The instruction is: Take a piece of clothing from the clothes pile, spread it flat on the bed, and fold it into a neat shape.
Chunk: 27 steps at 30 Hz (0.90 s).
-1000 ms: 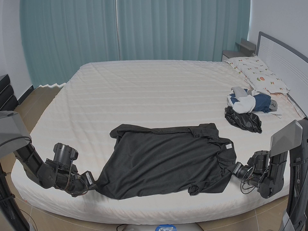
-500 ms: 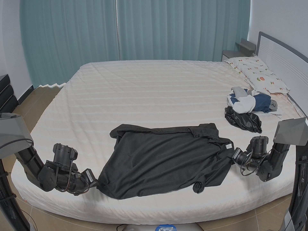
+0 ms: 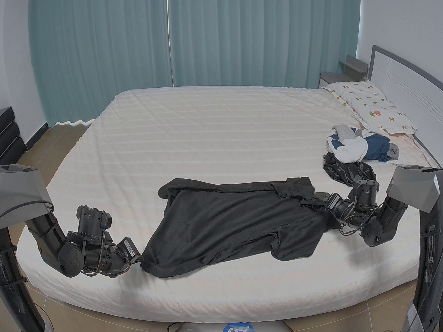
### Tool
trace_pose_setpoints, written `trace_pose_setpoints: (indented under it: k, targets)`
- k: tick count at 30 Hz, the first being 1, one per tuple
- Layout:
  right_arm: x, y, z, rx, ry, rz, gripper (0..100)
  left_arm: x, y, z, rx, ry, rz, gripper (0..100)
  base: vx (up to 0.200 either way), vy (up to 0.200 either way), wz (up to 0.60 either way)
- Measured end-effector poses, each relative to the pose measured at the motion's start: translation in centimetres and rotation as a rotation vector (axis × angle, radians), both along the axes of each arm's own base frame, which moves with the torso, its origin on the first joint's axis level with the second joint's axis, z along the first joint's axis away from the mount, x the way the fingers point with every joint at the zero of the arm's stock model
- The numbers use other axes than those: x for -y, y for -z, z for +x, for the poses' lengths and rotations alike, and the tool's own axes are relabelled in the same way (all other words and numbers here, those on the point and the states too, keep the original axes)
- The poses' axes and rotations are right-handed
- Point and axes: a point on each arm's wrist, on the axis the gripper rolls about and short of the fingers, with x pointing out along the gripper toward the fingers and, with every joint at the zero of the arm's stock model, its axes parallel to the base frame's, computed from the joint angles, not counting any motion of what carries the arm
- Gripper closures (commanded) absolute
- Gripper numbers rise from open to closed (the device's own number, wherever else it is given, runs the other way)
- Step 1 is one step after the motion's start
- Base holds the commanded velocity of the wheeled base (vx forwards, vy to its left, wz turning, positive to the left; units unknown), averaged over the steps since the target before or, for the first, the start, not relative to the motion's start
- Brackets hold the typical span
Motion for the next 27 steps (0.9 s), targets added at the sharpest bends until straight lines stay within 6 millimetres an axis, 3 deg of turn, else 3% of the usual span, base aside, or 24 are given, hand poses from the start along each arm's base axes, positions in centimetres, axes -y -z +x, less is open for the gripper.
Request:
trace_pose_setpoints:
  k: [4,8,15,27]
  targets:
    - [0.6,-0.6,-1.2,-0.010,-0.026,0.014,0,0.0,0.2,0.0,-0.002,-0.002,-0.001,100,0.000,0.000,0.00]
    - [0.8,-0.9,-3.6,-0.057,-0.074,0.029,0,0.0,0.3,0.1,-0.004,-0.004,-0.002,100,0.000,0.000,0.00]
    - [-1.1,-0.6,-7.8,-0.146,-0.191,0.011,0,0.0,0.3,0.1,-0.005,-0.004,-0.002,100,0.000,0.000,0.00]
    - [-4.7,1.1,-9.6,-0.227,-0.317,-0.018,0,0.0,0.4,0.1,-0.005,-0.004,-0.003,100,0.000,0.000,0.00]
